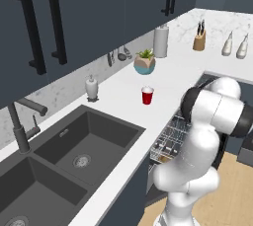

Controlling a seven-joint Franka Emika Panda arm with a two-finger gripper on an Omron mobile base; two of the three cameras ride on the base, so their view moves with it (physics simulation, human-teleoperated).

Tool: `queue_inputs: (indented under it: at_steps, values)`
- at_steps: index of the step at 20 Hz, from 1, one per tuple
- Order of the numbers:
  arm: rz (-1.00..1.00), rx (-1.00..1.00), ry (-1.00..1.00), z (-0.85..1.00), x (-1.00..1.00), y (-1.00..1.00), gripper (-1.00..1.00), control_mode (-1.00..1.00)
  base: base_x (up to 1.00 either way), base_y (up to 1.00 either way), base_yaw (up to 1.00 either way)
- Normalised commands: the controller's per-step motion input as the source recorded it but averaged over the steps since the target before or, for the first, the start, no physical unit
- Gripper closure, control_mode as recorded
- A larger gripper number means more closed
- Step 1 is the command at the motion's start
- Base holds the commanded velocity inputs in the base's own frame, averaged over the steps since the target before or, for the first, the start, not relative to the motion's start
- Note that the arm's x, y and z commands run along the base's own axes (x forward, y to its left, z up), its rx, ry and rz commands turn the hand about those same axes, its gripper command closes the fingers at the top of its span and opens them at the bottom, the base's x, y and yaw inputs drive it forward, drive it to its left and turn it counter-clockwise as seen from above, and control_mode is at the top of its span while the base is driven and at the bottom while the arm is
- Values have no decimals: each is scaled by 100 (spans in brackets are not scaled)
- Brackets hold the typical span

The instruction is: Pick up the cup and bowl from the counter, place them in the dishwasher, and close the dishwasher door.

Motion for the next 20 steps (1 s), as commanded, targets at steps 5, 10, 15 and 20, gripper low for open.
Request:
queue_inputs:
  at_steps: [5, 10, 15, 20]
  values:
    - [0, 0, 16, 100, 3, 0, -100, -100, 0, 0, 0]
    - [-1, -5, 25, 91, 30, 6, -100, -100, 0, 0, 0]
    - [0, -3, 13, 67, 22, 20, -100, -100, 0, 0, 0]
    - [0, 0, 13, 13, 23, 43, -100, -100, 0, 0, 0]
